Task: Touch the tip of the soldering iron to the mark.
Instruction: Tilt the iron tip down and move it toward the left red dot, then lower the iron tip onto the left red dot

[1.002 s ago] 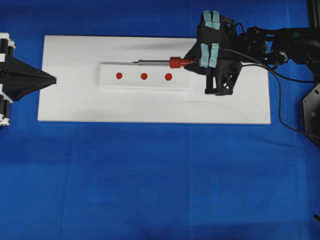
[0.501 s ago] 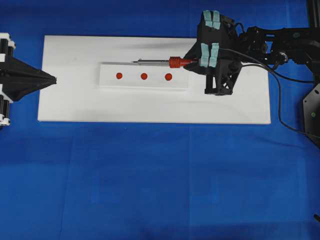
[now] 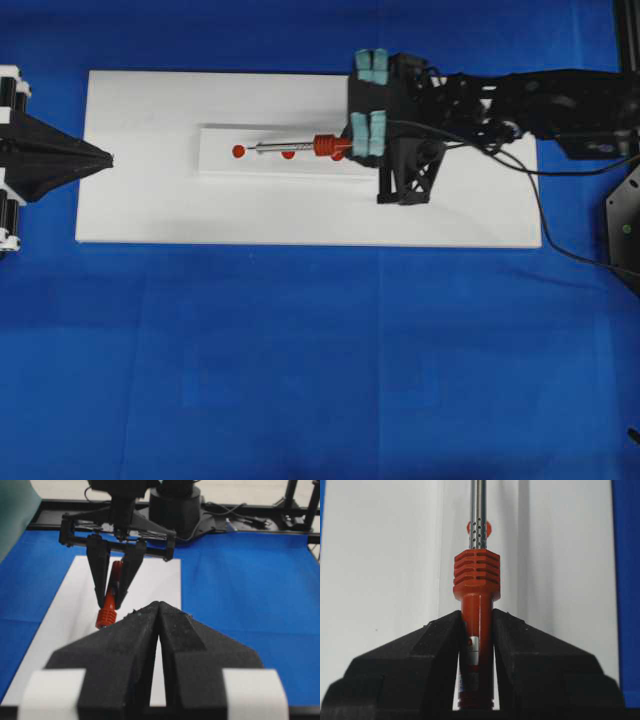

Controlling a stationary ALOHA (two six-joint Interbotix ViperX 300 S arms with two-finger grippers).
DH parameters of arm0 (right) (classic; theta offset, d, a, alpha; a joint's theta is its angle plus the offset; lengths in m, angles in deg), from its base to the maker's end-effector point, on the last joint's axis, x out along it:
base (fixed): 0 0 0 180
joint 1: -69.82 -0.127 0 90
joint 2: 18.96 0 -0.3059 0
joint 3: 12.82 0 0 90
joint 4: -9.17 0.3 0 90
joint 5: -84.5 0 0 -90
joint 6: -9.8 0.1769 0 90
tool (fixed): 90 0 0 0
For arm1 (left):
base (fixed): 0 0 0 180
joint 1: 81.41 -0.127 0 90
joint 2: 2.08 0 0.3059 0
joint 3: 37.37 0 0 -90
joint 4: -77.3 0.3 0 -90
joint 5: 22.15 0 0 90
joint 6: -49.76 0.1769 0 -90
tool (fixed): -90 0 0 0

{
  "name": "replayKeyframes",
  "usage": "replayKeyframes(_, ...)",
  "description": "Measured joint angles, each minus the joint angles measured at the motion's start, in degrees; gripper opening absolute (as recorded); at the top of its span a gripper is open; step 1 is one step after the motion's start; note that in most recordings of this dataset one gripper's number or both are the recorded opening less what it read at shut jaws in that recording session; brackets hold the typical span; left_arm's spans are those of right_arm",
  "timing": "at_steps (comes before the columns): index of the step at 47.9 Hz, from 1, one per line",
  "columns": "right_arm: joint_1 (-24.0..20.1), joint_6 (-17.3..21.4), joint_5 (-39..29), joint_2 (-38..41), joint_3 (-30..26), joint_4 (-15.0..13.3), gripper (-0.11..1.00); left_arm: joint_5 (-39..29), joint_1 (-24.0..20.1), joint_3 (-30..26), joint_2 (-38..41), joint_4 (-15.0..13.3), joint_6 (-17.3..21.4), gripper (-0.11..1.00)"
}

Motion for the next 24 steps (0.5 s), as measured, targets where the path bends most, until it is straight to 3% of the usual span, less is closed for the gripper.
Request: replayKeyframes(24, -0.09, 0.09, 0.26, 2.64, -1.14, 0.00, 0.06, 0.00, 0.00, 0.18, 0.09, -0.09, 0.00, 0.00)
